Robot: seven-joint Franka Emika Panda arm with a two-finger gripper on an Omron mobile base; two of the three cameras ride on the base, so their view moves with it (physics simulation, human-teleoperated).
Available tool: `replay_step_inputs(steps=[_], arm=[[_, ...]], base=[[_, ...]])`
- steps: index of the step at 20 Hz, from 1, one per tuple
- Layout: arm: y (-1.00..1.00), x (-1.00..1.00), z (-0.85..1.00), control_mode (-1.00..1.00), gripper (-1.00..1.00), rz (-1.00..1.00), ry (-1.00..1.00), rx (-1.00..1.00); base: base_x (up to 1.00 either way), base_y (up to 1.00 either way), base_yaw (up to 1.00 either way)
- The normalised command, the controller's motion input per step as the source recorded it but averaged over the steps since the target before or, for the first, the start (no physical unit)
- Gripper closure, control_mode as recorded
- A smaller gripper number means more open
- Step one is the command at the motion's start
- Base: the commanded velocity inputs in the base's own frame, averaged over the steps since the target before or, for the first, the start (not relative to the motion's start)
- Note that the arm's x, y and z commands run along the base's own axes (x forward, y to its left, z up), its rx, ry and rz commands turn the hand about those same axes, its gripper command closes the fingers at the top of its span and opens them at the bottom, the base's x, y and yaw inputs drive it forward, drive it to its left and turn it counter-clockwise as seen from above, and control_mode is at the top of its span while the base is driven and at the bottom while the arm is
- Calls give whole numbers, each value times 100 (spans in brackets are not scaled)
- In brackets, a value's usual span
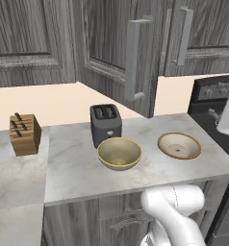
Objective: Open the cabinet. Pick the bowls from the counter and place them in the cabinet. Then close the cabinet.
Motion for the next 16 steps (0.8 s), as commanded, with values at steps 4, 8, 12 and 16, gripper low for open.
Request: replay_step_inputs(steps=[4,8,12,16], arm=[[12,14,1,-100,-100,32,0,0],[23,14,0,-100,-100,22,0,0],[29,25,0,-100,-100,12,-1,0],[44,18,-1,-100,-100,10,0,0]], base=[[0,0,0],[0,0,0],[0,0,0],[0,0,0]])
